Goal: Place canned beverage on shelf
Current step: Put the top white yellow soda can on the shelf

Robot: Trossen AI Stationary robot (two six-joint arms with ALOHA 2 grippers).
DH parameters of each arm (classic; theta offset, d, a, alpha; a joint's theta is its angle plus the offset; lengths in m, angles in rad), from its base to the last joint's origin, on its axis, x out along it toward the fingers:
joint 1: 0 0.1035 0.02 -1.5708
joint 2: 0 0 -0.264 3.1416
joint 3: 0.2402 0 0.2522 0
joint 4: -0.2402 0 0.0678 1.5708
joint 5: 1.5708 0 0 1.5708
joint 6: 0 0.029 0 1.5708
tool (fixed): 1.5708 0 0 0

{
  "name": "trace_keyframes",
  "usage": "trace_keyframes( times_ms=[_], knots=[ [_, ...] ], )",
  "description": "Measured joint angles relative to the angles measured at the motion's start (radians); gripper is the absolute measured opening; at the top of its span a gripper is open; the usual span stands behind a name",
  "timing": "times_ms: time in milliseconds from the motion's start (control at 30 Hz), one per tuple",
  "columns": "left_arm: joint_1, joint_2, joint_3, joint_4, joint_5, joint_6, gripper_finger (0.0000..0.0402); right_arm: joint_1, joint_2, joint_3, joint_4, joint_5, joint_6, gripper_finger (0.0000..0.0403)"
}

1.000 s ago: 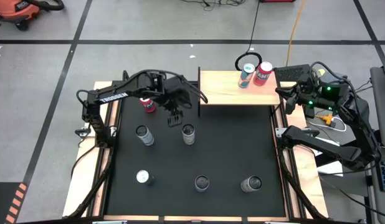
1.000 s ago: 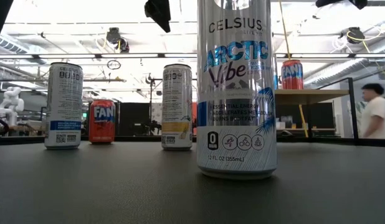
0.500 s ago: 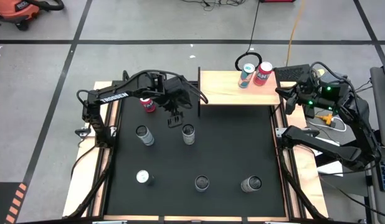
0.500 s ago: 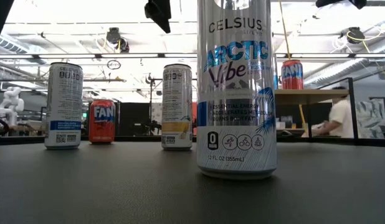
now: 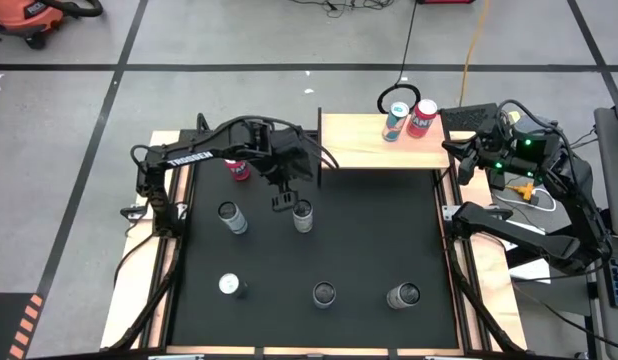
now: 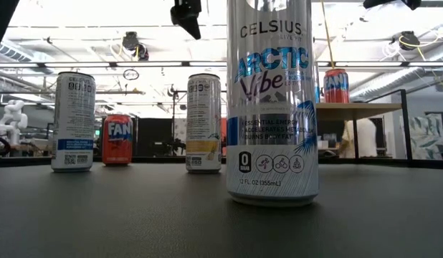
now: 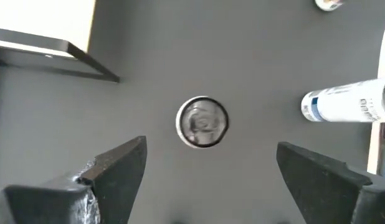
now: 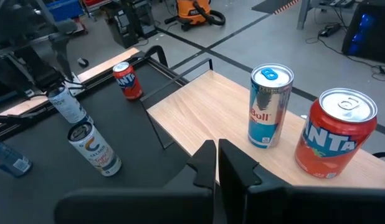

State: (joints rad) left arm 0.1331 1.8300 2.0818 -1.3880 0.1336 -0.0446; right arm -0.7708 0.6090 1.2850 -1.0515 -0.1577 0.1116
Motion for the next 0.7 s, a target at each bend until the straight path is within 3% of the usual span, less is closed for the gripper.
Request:
trace_keyframes(
  times_ms=[700],
  knots=[
    [-0.103, 0.128, -0.001, 0.037, -0.067, -0.003, 0.0361, 0.000, 0.000, 0.000, -0.026, 0.000, 0.006, 0.0000]
  ],
)
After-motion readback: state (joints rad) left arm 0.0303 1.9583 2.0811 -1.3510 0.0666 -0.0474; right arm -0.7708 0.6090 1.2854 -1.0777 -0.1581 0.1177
